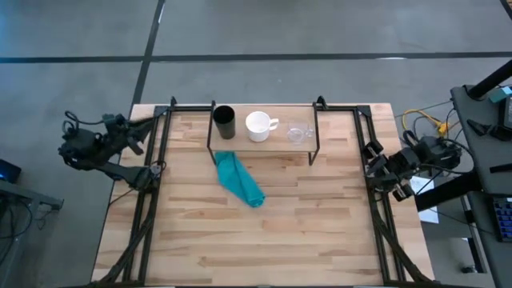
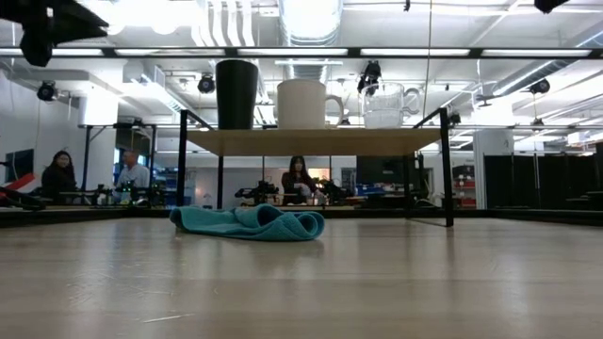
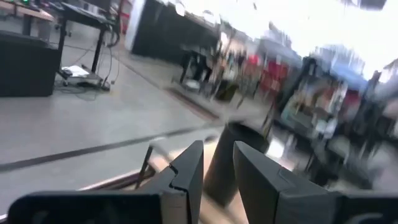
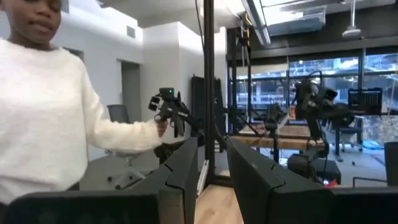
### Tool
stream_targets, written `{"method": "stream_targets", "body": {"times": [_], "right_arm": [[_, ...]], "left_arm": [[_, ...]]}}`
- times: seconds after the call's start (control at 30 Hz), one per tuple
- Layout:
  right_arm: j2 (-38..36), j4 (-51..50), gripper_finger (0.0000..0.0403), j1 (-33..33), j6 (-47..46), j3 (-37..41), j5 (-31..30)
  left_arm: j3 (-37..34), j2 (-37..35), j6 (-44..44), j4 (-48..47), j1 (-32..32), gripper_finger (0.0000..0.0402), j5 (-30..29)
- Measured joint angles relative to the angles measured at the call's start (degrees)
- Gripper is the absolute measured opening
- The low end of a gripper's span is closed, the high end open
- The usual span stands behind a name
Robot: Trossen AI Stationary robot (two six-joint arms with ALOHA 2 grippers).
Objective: Stack small to large cups/mugs on shelf
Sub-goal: Return to Home Position
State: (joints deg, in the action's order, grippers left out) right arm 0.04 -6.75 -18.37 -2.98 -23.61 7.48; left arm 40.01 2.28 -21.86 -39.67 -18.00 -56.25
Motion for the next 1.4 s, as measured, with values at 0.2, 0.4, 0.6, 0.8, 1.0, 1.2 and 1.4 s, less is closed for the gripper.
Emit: {"method": "stream_targets", "body": {"times": [0.2,0.4,0.6,0.8,1.0,1.2,1.4], "right_arm": [[-0.08,0.49,0.0074,0.02,0.9,1.58,-0.06],[-0.08,6.51,0.0069,0.02,-0.24,6.95,-0.08],[-0.08,13.6,0.0074,0.02,-3.19,13.47,-0.78],[-0.06,19.99,0.0079,0.02,-7.3,18.95,-1.13],[-0.05,23.89,0.0071,0.02,-8.07,23.18,-1.15],[-0.05,22.26,0.0069,0.02,-9.29,23.16,-1.35],[-0.05,21.42,0.0078,0.02,-7.59,23.14,-1.57]], "left_arm": [[-2.73,0.52,-0.57,2.19,-0.07,0.0075,-1.14],[-7.81,-0.45,-6.28,3.19,-0.07,0.0075,-0.87],[-15.54,-0.31,-10.28,7.97,-0.07,0.0075,-0.84],[-22.61,-0.67,-10.08,14.52,-0.02,0.0075,5.49],[-26.46,-0.76,1.06,21.48,-0.02,0.0075,22.7],[-26.93,-0.76,5.89,22.28,-0.07,0.0075,26.1],[-30.58,-0.79,4.96,23.22,-0.02,0.0075,26.03]]}}
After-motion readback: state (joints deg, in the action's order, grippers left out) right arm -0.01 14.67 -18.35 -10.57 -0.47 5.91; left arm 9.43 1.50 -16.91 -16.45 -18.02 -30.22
